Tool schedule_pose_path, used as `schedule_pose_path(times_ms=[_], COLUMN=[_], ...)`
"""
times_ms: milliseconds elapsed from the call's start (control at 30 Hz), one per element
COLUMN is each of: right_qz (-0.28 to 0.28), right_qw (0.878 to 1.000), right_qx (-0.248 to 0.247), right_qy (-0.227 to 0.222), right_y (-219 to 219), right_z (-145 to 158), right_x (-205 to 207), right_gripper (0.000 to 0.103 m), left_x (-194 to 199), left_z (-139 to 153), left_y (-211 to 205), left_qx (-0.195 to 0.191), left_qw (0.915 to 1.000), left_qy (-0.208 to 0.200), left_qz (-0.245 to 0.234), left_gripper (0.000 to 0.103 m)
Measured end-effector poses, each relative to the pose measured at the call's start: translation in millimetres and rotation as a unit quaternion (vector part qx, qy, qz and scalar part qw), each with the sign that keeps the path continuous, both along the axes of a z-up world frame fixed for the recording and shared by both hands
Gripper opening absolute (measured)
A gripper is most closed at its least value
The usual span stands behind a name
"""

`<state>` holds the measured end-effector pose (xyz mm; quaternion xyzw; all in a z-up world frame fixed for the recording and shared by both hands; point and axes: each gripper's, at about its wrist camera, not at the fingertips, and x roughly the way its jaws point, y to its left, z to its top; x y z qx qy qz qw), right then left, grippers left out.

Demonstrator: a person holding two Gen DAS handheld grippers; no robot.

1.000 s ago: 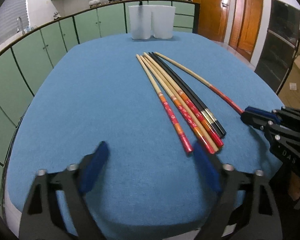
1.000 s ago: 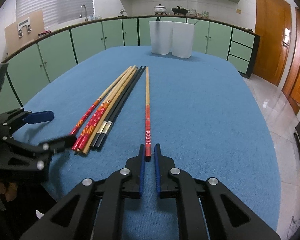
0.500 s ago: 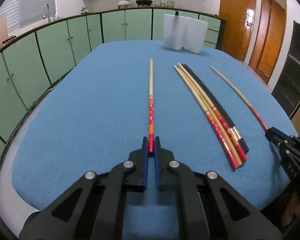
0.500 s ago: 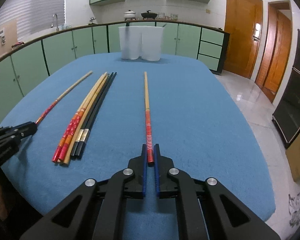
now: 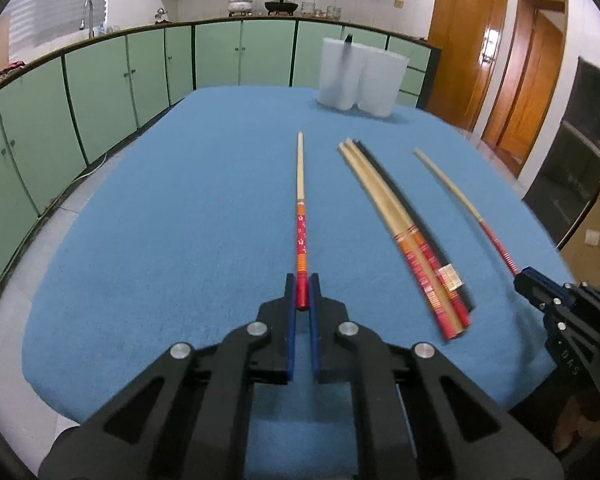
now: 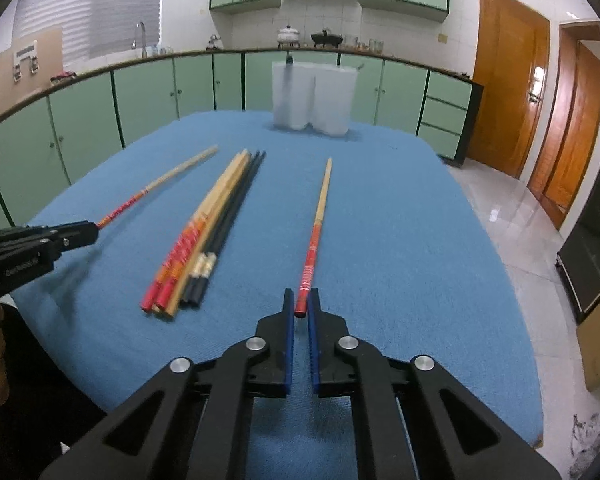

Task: Organize utensils
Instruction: 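Lower both held chopsticks into the white holder and open both tools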

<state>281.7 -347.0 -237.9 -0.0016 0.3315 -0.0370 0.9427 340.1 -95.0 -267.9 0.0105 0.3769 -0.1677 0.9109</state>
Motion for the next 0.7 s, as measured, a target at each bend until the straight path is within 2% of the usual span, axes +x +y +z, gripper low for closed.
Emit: schedule_pose_path(times_ms=[100,267,467,600,700], right_qz=[0.001,0.011,0.032,0.049,0.062], right_qw=[1.000,0.999,0.999,0.999,0.998], right_qx=[0.006,0.015,0.018,-0.001,0.010], right_qy=[-0.015,-0.037,-0.037,-0.019,0.005], right_y=[1.0,-2.5,-12.2,-16.6,-21.3], right_z=[22.2,75.1,135.4,161.1,174.5], right_x=[-5.9,-8.5,11.2,36.9,59.1], right_gripper=[0.006,0.006,0.006,0.006,0.006], left_x=[-4.4,-10.4,-1.8,23.6,46.5], left_z=[23.6,77.6,133.1,159.2,171.8], left_y=[3.0,9.1,15.1,12.1,6.6], left_qx=[-0.020,-0.040,-0.044,-0.039,-0.030], left_qw=[0.9998,0.9982,0.9955,0.9956,0.9957], left_qy=[-0.008,-0.045,-0.081,-0.070,-0.060], left_qz=[0.002,-0.002,-0.022,-0.049,-0.063], left_gripper=[0.005,0.005,0.005,0.005,0.005])
